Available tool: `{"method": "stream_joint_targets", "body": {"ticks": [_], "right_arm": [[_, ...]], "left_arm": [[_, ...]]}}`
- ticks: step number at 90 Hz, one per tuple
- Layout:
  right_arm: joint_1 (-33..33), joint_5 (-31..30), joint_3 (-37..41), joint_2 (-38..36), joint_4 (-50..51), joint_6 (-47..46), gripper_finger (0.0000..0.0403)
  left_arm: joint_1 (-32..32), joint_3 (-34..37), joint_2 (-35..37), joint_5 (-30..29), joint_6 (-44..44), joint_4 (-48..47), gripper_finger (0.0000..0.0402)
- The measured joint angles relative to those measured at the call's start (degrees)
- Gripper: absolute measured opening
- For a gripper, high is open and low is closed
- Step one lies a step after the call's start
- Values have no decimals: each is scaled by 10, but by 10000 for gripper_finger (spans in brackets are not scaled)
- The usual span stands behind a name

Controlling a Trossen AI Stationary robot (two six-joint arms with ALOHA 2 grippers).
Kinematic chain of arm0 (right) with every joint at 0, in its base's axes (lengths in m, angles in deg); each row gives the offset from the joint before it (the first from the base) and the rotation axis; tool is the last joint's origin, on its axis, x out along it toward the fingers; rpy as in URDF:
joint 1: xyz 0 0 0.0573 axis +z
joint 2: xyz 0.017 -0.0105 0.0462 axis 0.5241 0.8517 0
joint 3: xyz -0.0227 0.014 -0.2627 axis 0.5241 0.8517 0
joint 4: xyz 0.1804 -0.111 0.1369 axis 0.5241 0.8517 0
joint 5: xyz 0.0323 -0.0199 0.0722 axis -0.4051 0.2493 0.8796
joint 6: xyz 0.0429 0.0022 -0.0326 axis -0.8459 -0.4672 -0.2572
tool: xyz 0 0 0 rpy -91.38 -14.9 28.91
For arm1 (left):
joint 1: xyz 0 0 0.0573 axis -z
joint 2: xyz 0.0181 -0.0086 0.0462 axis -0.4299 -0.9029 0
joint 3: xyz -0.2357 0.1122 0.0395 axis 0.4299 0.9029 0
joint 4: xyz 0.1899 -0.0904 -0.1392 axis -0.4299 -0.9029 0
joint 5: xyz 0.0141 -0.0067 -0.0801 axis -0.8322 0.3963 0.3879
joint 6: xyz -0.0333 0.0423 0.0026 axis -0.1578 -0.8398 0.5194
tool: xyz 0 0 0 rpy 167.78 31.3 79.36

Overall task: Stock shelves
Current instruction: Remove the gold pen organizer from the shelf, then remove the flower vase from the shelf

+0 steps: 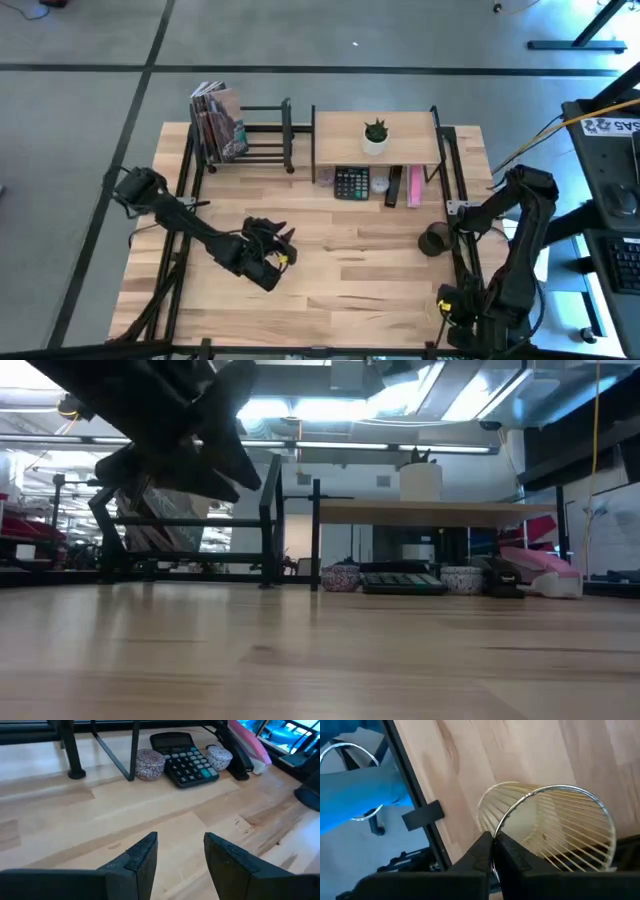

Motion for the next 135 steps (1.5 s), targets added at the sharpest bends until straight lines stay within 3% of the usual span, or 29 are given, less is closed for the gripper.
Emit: {"method": "stream_joint_targets", "body": {"ticks": [24,37,46,59,80,94,116,135], "right_arm": [[-6,14,-9,-5,34,-2,141],[-36,43,-36,-8,71,17,210],[-67,33,-67,-9,104,60,241],[-122,-71,-113,-12,160,165,256],[-243,-342,-98,-53,170,344,255],[-353,-417,-25,-119,71,470,262],[-540,-386,93,-257,-122,663,329],[-655,-381,186,-319,-226,722,384]], "left_arm": [[-19,0,0,-2,-37,16,143],[-26,0,0,-11,-59,24,143],[-31,0,0,-16,-76,38,143],[-30,0,0,-16,-95,44,143],[-25,0,0,-16,-106,42,143],[-23,0,0,-17,-107,39,143],[-23,0,0,-17,-110,39,143],[-23,0,0,-17,-109,40,143]]}}
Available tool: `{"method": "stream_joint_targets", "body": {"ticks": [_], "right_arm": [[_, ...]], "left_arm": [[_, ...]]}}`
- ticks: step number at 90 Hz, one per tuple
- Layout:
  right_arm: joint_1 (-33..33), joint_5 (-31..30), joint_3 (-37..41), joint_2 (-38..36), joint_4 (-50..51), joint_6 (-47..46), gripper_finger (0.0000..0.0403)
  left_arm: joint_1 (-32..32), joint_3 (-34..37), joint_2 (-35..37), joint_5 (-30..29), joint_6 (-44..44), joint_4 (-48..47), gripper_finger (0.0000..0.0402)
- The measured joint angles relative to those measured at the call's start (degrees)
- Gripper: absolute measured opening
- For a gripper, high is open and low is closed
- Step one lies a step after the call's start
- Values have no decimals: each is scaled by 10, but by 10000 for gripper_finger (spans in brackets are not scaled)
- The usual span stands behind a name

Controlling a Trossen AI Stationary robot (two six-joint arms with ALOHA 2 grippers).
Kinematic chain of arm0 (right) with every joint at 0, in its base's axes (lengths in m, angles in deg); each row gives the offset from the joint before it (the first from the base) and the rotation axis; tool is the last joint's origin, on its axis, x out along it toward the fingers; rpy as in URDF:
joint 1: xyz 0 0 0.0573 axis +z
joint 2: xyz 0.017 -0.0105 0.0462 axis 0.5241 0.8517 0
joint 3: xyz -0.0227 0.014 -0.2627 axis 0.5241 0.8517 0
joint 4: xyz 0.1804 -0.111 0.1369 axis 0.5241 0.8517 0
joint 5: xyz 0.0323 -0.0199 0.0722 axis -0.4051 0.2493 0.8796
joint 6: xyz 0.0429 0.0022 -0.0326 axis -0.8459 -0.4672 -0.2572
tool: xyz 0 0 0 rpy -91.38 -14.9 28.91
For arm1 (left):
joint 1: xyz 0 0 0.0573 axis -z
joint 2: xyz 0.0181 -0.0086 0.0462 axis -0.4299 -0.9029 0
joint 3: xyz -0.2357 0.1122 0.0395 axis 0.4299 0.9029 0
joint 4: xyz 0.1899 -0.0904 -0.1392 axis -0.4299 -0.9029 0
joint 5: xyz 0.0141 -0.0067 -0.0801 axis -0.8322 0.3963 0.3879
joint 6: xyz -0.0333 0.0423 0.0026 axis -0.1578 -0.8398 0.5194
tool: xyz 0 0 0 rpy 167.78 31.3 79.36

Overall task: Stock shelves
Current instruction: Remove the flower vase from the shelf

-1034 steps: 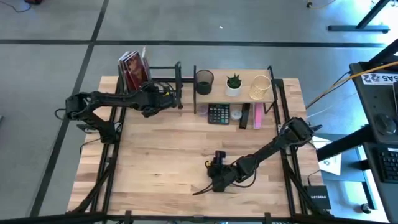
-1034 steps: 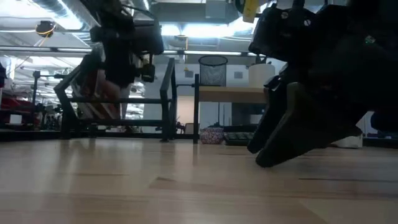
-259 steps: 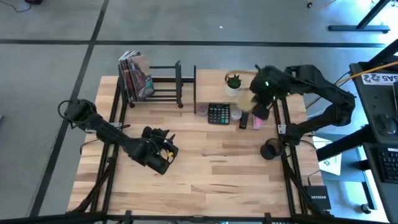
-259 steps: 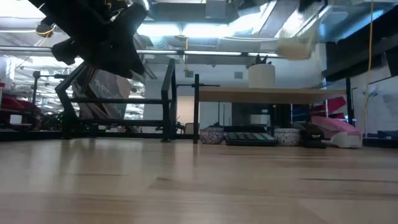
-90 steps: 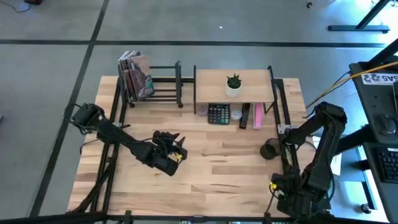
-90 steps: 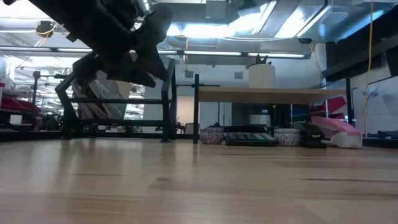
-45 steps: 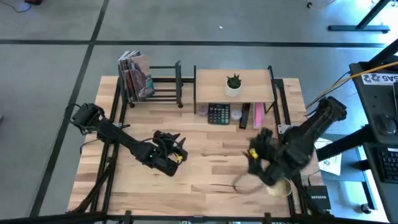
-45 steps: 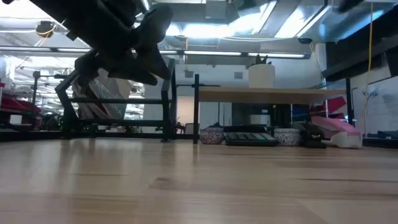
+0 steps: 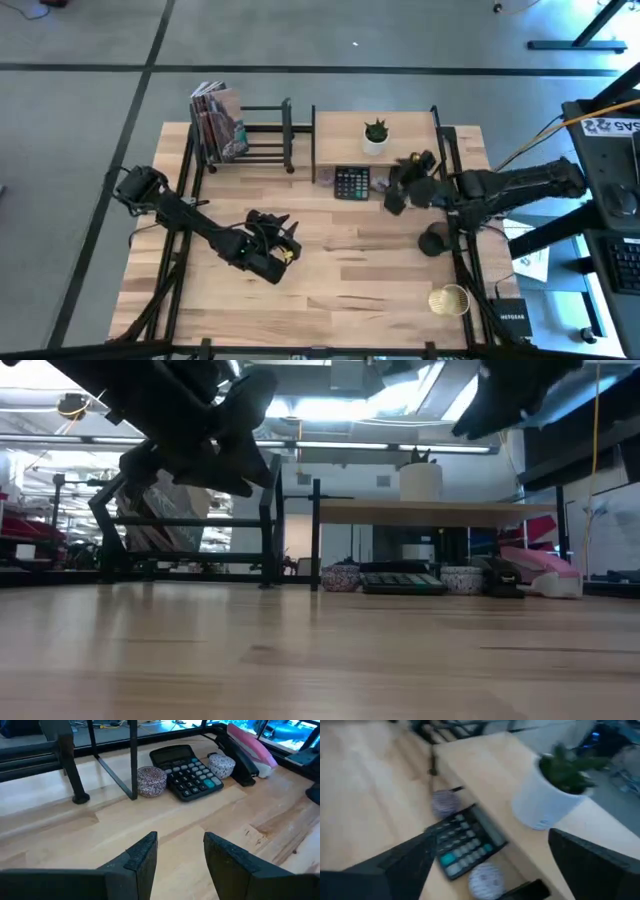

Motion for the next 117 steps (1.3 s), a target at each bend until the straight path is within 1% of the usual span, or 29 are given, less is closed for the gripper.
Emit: {"method": "stream_joint_targets", "body": {"ticks": [9,27,41,53,59,65,70,86,94,117], "right_arm": [[-39,3,41,-2,-62,17,397],[-132,47,111,4,-219,96,396],[-228,126,145,4,-318,123,397],[-291,182,164,4,-360,124,397],[-312,224,171,4,-376,125,397],[-326,269,178,4,-400,127,397],[-332,290,183,4,-410,134,397],[-341,294,190,17,-437,167,397],[-345,294,190,37,-462,195,397],[-355,314,190,106,-530,216,397]], "left_arm": [[0,0,0,0,0,0,143],[0,0,0,0,0,0,143],[0,0,0,1,4,0,143],[0,0,0,2,5,0,143],[0,0,0,2,5,0,143],[0,0,0,2,4,0,143],[0,0,0,2,4,0,143],[-1,0,0,2,3,0,143],[-1,0,0,1,3,0,143],[-1,0,0,1,5,1,143]]}}
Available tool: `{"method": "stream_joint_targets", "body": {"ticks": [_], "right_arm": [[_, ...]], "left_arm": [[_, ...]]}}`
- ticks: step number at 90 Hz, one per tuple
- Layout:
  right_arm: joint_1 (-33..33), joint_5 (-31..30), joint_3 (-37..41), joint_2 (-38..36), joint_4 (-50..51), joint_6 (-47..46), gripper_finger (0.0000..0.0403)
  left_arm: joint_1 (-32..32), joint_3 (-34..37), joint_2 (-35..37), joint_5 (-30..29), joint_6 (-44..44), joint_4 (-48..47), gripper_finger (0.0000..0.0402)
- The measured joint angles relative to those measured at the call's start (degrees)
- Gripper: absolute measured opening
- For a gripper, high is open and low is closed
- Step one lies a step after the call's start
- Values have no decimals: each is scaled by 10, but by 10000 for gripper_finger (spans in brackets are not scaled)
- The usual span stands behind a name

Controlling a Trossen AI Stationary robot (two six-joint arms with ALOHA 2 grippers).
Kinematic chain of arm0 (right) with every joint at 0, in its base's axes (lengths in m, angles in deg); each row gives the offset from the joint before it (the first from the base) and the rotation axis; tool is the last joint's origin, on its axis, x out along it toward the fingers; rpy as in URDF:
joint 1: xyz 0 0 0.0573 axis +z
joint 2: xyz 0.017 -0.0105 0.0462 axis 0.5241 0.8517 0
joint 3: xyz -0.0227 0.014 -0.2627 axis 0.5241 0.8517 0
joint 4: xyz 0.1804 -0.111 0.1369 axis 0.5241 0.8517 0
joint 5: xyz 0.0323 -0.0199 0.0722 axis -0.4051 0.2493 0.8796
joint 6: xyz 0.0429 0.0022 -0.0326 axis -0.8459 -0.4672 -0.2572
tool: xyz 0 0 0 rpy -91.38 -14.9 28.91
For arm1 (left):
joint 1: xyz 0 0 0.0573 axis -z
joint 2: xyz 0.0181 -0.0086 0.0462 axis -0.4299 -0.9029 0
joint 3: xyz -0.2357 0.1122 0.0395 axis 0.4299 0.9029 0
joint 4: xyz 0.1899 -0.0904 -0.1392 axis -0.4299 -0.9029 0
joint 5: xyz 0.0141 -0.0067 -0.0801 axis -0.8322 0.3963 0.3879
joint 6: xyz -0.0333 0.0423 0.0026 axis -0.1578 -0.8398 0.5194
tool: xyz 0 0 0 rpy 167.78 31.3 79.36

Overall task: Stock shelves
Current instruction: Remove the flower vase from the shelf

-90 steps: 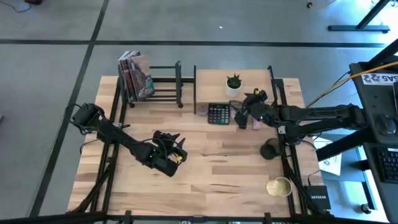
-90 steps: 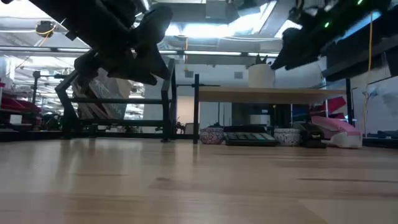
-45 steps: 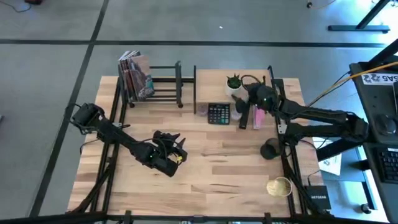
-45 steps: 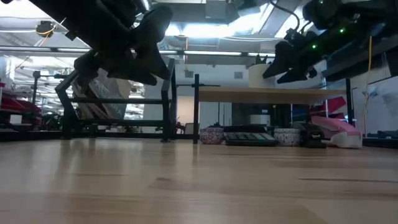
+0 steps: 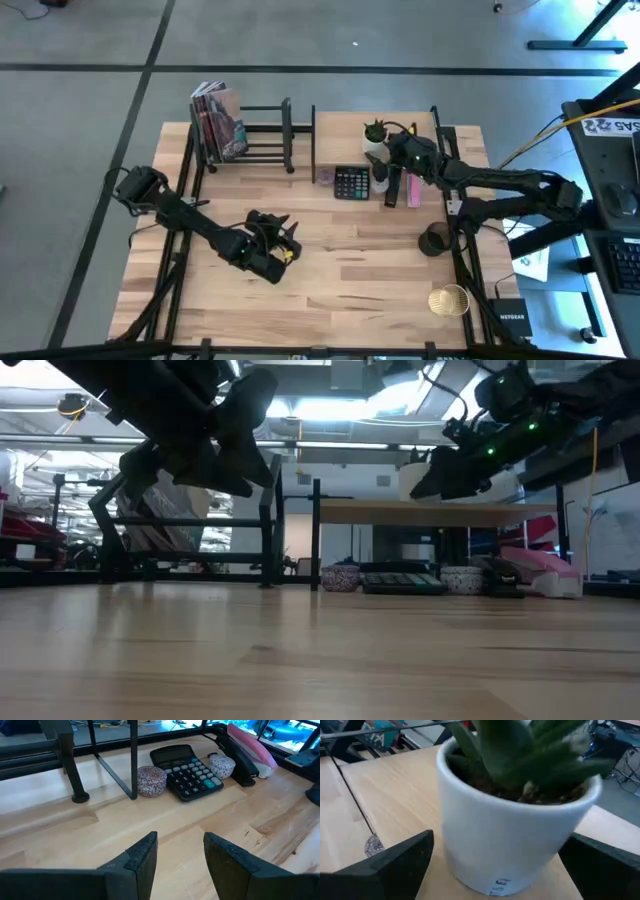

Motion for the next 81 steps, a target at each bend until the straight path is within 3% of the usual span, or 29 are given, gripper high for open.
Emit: {"method": "stream_joint_targets", "body": {"ticks": [27,36,45,67,81], "right_arm": [[-34,64,0,15,-68,-3,396],[-39,68,-1,15,-72,-6,378],[-37,68,-6,15,-64,-6,340],[-35,86,-54,9,-26,-7,339],[16,99,-119,-11,27,-8,339]], "left_arm": [[0,0,0,2,0,0,143],[-1,0,0,2,0,0,143],[-1,0,0,2,0,0,143],[-1,0,0,2,-11,-1,143],[7,0,9,2,-49,-2,143]]}}
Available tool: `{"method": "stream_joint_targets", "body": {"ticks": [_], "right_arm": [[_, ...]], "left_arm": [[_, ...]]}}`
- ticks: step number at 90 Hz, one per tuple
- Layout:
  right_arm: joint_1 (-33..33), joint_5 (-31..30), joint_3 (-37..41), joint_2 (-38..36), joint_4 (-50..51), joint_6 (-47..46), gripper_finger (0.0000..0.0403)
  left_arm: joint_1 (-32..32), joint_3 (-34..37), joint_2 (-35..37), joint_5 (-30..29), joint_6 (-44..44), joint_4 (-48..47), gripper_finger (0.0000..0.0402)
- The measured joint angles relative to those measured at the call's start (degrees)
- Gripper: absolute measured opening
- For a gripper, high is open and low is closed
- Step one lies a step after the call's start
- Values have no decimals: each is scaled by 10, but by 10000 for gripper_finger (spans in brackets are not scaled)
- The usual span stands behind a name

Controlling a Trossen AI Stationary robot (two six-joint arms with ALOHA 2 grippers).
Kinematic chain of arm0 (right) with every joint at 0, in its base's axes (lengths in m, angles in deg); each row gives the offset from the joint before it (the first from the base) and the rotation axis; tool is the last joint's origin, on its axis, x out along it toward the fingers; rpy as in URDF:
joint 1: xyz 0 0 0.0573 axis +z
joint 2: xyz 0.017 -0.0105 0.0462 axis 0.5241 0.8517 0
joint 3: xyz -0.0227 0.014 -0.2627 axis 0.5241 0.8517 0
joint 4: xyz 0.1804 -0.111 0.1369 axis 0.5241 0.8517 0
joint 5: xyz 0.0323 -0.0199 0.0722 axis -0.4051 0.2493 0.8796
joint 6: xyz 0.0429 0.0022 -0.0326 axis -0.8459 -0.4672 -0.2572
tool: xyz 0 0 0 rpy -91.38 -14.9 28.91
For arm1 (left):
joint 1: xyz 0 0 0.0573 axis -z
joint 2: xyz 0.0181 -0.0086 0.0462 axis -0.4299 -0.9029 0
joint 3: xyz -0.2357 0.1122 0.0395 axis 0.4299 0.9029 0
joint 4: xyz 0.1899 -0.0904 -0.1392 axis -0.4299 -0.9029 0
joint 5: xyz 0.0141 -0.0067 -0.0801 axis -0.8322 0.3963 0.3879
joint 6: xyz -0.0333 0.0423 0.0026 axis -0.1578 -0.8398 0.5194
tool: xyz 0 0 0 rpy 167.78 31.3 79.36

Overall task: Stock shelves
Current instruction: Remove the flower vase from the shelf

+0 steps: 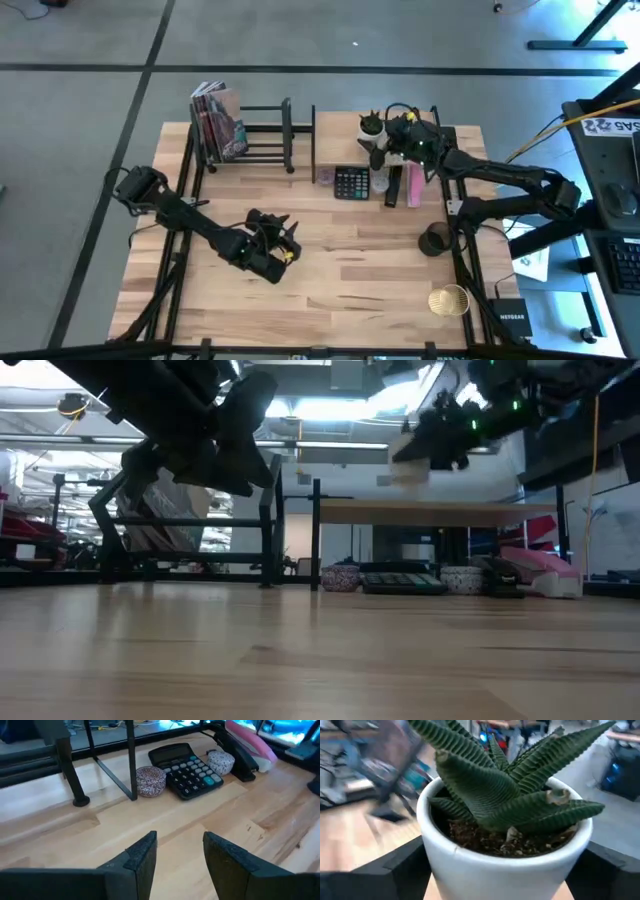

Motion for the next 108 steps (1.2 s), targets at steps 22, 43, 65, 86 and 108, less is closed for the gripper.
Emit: {"method": "stream_joint_targets", "body": {"ticks": [22,43,65,86,108], "right_arm": [[167,12,-60,8,11,-2,339],[334,-45,-60,102,-78,-31,339],[419,-56,-118,335,-263,-64,339],[432,-13,-344,576,-257,-55,339],[422,30,-587,760,-197,-42,339]], "left_arm": [[51,-1,76,3,-74,1,143],[150,-1,165,-26,-123,6,143],[242,-1,204,-157,-118,6,143],[284,-1,212,-239,-107,0,143],[289,-1,212,-242,-106,0,143]]}}
